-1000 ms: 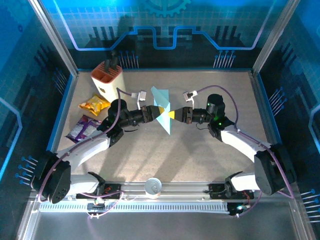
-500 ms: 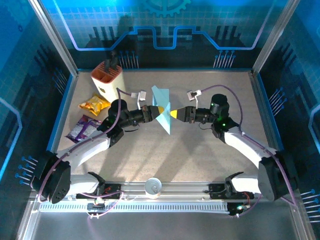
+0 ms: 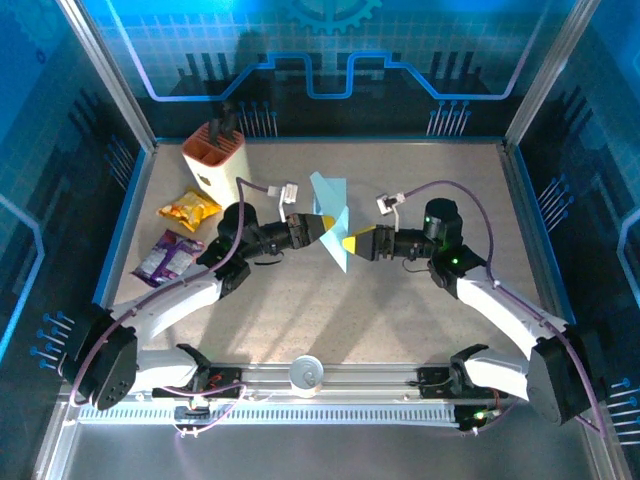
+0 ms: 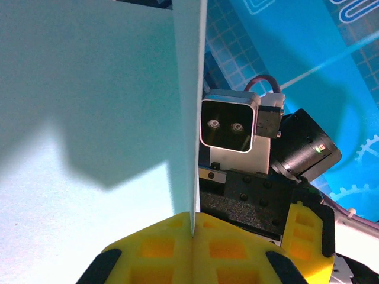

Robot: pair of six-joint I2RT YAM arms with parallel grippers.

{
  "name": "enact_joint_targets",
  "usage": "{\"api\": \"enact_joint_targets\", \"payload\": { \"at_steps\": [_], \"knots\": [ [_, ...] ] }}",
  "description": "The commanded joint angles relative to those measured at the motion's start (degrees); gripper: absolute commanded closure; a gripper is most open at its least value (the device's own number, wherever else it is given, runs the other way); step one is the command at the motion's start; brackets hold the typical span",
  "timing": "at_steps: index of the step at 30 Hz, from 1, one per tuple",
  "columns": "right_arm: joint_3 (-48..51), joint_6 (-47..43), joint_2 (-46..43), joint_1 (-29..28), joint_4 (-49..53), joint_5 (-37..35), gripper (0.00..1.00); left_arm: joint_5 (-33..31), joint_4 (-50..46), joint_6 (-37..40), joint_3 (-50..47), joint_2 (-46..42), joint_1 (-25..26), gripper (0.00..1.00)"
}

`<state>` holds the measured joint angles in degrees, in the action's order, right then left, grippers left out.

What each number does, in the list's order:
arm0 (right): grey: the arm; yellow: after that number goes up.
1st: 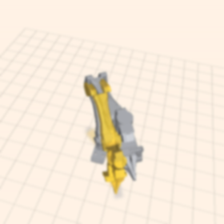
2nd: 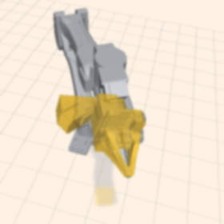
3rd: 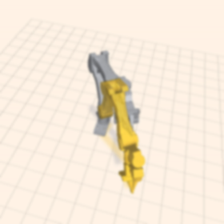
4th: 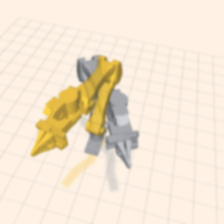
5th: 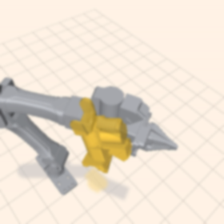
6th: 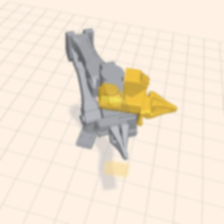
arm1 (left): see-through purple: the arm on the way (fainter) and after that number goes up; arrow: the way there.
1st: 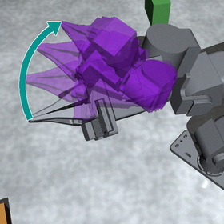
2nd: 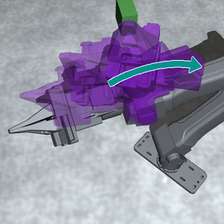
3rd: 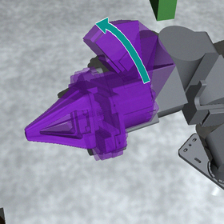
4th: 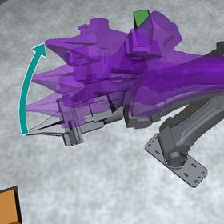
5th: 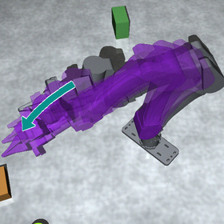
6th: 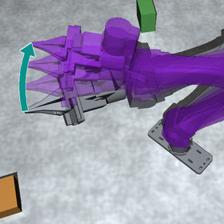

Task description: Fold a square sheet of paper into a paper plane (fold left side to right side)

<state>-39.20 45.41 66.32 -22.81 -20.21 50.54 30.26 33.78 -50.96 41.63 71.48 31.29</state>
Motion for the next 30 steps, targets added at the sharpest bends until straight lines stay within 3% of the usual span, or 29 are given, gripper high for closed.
{"api": "enact_joint_targets", "payload": {
  "at_steps": [1, 8, 19, 23, 30],
  "knots": [
    [-0.86, 0.9, -0.74, -0.57, -3.59, 2.19, 0.11, 0.12, 3.95, -0.87, 1.21, -0.47, 0.75, 0.97],
    [-2.65, 1.88, -0.9, -0.55, -5.13, 2.01, 0.32, 0.34, 4.97, -2.06, 1.44, 0.3, 1.32, 0.96],
    [-3.61, 2.42, -1.18, -0.74, -5.35, 0.41, 0.75, 1.34, 4.25, -2.52, 2.1, 1.2, 1.41, 0.91],
    [-4.35, -0.1, -2.45, -0.74, -0.77, -1.14, 0.85, 0.54, 2.1, -1.1, 2.12, 0.47, 1.39, 0.81],
    [-7.11, -9.44, -6.3, -0.68, 15.7, -6.24, 0.92, -5.62, -11.02, 6.5, 1.48, -5.57, 1.03, 0.58]
  ]
}}
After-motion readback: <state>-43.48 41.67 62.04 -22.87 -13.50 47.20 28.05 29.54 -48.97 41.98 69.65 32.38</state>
